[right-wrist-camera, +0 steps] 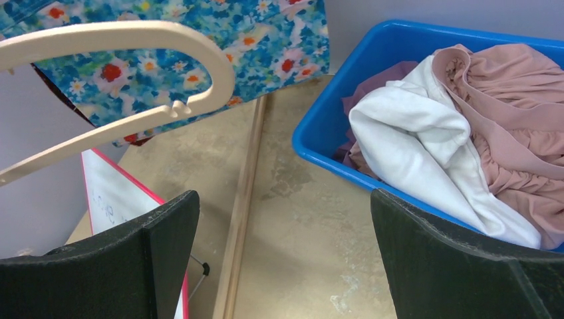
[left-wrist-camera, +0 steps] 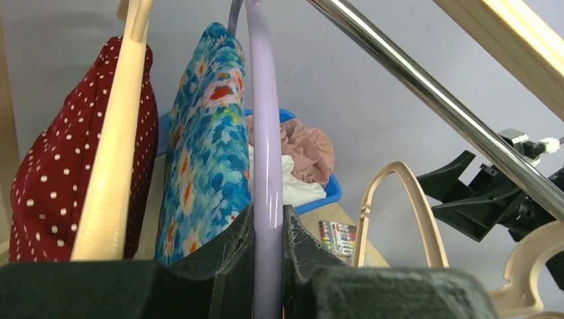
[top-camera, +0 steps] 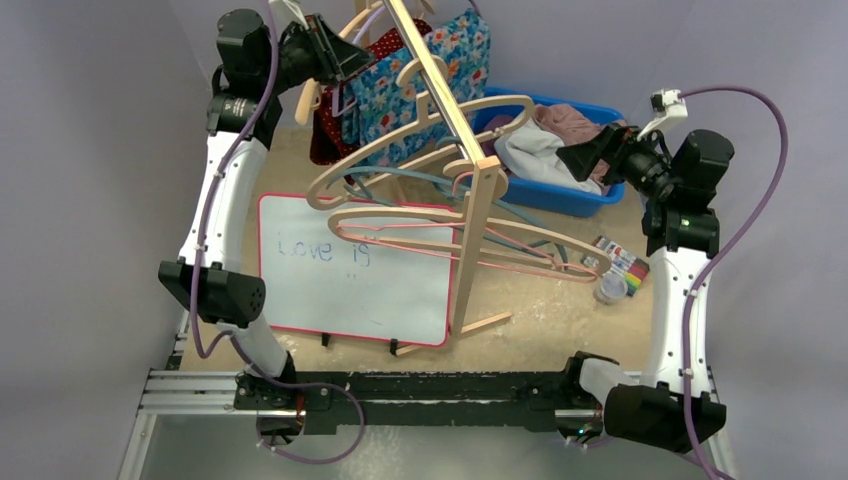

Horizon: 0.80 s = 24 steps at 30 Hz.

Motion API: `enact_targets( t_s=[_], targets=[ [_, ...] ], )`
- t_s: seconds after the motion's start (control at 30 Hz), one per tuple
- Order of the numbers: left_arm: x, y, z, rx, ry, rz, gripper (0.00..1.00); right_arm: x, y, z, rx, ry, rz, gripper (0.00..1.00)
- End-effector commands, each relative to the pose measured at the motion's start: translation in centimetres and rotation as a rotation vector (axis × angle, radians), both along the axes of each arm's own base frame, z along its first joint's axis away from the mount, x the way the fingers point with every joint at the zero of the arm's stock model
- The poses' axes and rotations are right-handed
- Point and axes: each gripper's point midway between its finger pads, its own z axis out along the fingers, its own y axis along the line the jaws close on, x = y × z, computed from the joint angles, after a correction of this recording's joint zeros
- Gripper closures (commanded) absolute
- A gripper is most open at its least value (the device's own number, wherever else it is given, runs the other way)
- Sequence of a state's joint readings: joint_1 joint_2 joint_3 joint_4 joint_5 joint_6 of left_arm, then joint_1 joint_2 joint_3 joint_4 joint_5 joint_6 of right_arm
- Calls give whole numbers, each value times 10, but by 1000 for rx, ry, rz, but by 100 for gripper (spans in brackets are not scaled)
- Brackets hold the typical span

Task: Remove the skirt from the hanger
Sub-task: Pick up the hanger from the clothesline.

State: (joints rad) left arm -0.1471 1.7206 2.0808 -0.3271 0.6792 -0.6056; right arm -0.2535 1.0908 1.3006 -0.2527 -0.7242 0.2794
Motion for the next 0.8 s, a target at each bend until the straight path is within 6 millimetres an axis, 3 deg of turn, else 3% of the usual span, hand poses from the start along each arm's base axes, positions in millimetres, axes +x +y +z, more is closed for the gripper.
enact_targets(
  t_s=[0.0,0.23,0.53,0.77],
  targets=[
    [-1,-9,44,-64,-120,-19,100,5,-1,8,-6,-42,0,1],
    [12,-19,36,-109,-91,-50,100,21,1,14,81,-61,13,1],
    [14,-39,13,-111,-21,-92,100,85,-8,19,138,-103,45,1],
    [14,-46,7,-175,16,-103,100,125,7,9,185,-133,138,1]
  ],
)
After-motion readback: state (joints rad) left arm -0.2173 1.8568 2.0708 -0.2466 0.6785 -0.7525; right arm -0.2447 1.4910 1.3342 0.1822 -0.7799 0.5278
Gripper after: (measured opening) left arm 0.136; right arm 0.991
